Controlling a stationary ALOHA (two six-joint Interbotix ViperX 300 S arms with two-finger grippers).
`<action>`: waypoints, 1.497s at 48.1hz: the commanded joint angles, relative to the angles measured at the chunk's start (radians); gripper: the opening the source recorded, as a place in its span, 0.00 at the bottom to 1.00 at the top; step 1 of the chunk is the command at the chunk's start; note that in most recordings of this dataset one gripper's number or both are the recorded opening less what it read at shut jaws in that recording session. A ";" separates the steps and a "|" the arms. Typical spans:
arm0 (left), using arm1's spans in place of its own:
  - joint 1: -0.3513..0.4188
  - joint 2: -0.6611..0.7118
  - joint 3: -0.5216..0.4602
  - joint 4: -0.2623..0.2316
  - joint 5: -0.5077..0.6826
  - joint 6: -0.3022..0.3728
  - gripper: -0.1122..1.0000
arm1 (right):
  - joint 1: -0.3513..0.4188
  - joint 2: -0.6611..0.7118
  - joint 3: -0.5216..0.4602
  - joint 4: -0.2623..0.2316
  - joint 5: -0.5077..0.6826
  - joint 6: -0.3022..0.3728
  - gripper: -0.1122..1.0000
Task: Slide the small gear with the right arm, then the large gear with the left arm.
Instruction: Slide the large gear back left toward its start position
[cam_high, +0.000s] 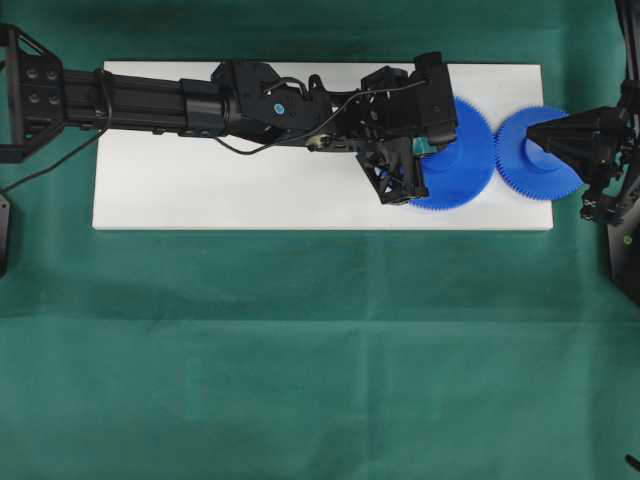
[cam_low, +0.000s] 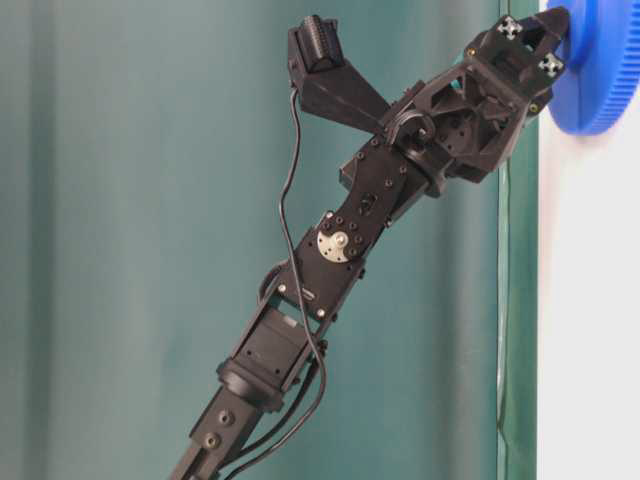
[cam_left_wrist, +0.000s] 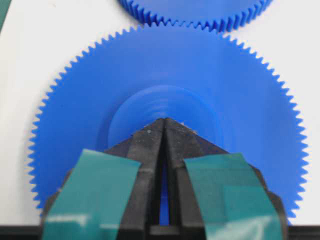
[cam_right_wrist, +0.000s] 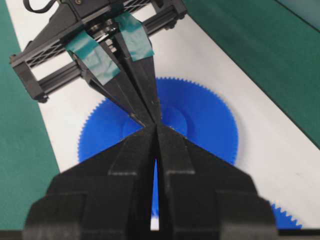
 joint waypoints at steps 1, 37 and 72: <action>-0.015 -0.015 0.043 0.000 0.021 -0.003 0.10 | 0.002 0.003 -0.009 -0.002 -0.009 -0.002 0.55; 0.129 -0.417 0.815 -0.003 -0.199 -0.141 0.10 | 0.002 0.000 -0.008 0.002 -0.009 0.002 0.55; 0.173 -0.815 1.181 -0.003 -0.213 -0.179 0.10 | 0.006 -0.003 -0.011 0.002 -0.011 0.003 0.55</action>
